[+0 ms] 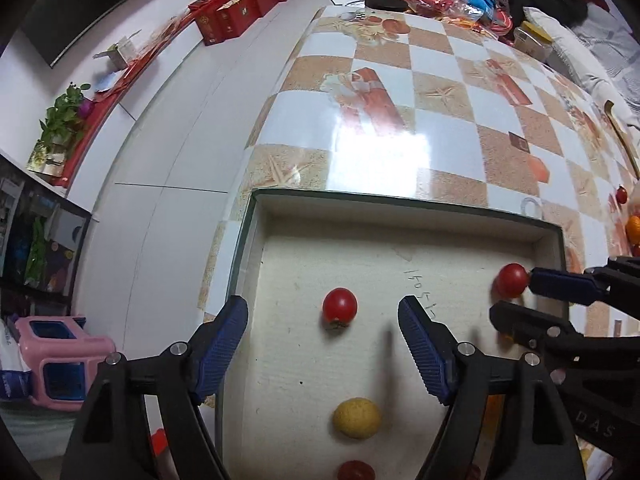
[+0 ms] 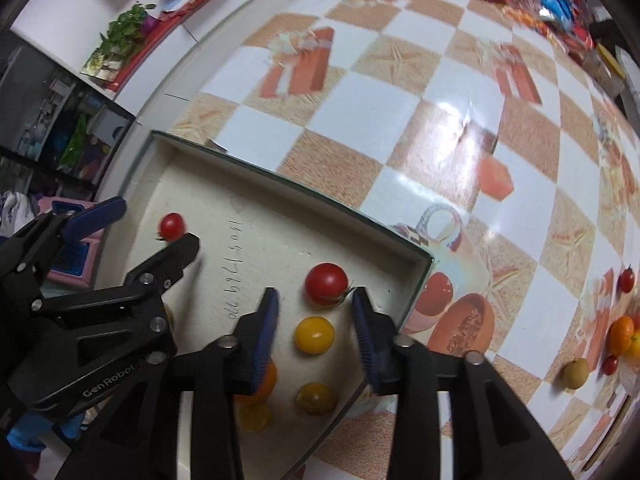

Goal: Organize fruits

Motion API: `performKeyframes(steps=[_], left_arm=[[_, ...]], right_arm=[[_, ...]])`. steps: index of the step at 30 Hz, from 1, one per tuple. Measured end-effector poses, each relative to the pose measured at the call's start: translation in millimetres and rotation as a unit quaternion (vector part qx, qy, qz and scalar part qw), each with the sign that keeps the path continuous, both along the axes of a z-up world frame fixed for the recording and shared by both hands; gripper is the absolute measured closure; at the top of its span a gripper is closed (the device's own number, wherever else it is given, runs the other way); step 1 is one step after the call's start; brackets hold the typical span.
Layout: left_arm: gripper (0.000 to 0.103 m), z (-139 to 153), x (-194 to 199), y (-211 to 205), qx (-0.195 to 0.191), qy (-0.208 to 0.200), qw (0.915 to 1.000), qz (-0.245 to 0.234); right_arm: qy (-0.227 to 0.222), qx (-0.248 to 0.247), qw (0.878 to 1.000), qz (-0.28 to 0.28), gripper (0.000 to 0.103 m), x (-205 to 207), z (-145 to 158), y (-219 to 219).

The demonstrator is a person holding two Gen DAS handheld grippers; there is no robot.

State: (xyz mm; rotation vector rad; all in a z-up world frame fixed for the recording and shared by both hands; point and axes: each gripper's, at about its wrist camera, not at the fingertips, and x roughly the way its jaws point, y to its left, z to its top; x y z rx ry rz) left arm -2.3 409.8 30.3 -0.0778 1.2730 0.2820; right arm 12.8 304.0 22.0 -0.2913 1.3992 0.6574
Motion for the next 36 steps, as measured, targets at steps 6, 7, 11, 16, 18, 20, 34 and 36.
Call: performKeyframes(steps=[6, 7, 11, 16, 18, 20, 34, 36], left_arm=[[0.024, 10, -7, 5, -0.003, 0.001, 0.9999, 0.010], [0.024, 14, -10, 3, 0.002, 0.000, 0.9999, 0.010], [0.024, 24, -19, 3, -0.005, 0.003, 0.9998, 0.017], [0.024, 35, -37, -4, -0.005, 0.016, 0.9998, 0.011], [0.024, 39, -46, -7, -0.011, 0.023, 0.9996, 0.011], [0.024, 43, -53, -9, -0.013, 0.023, 0.9996, 0.012], [0.000, 62, -111, -33, -0.048, 0.046, 0.9977, -0.018], [0.000, 66, -120, -35, -0.052, 0.045, 0.9974, -0.024]], right_arm=[[-0.023, 0.010, 1.000, -0.009, 0.019, -4, 27, -9], [-0.026, 0.010, 0.999, -0.015, 0.018, -4, 31, -13], [-0.017, 0.015, 0.999, -0.033, 0.018, -5, 43, -24], [-0.009, 0.008, 0.999, -0.046, 0.017, -15, 56, -36], [-0.002, 0.009, 0.999, -0.051, 0.017, -21, 62, -41], [0.000, 0.010, 0.999, -0.052, 0.017, -27, 68, -45], [0.003, -0.010, 0.999, -0.052, 0.001, -74, 97, -54], [-0.001, -0.017, 0.999, -0.042, 0.000, -82, 102, -54]])
